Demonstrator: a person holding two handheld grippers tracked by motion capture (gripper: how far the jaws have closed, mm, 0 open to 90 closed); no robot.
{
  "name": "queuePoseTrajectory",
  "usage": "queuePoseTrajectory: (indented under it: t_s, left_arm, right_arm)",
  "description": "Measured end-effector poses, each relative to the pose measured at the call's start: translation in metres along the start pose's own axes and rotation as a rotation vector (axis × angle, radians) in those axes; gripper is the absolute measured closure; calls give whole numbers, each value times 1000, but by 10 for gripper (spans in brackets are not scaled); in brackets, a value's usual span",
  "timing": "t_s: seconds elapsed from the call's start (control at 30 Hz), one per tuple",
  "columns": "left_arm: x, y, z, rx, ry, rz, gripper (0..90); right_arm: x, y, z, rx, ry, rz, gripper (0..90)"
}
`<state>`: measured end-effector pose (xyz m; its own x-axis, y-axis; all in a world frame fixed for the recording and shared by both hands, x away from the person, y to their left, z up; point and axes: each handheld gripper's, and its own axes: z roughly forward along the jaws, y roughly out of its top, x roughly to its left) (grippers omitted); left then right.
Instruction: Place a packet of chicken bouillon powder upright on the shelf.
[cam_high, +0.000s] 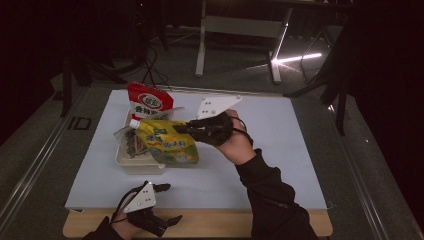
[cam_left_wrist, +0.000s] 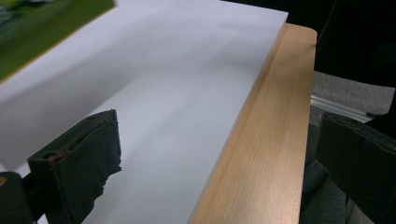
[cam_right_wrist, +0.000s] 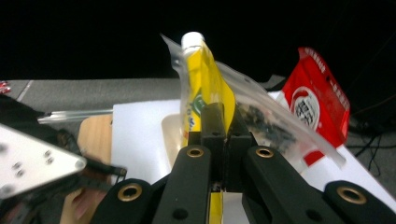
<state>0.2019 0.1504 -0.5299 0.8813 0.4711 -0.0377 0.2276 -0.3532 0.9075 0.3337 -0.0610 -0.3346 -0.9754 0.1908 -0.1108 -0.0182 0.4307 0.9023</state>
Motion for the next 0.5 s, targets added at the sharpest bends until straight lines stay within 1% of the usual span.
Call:
queuePoseTrajectory:
  t_s: [0.07,0.13,0.17,0.23,0.33,0.4,0.5]
  left_arm:
    - [0,0,0,-3,-2,-4,19]
    - [-1,-1,0,1,-3,0,19]
    - [-1,-1,0,1,-3,0,19]
    - [-2,-1,1,2,-6,-1,19]
    - [-2,-1,0,5,-7,5,19]
    - [-2,-1,0,5,-7,5,19]
    - [-1,-1,-1,4,-5,3,19]
  right_arm:
    - [0,1,6,-17,8,0,900]
    - [0,2,13,-32,16,-1,900]
    - [0,2,13,-32,16,-1,900]
    - [0,2,23,-49,29,1,900]
    - [-1,3,34,-61,36,13,900]
    - [-1,3,40,-68,53,24,900]
    - [1,4,52,-89,52,24,900]
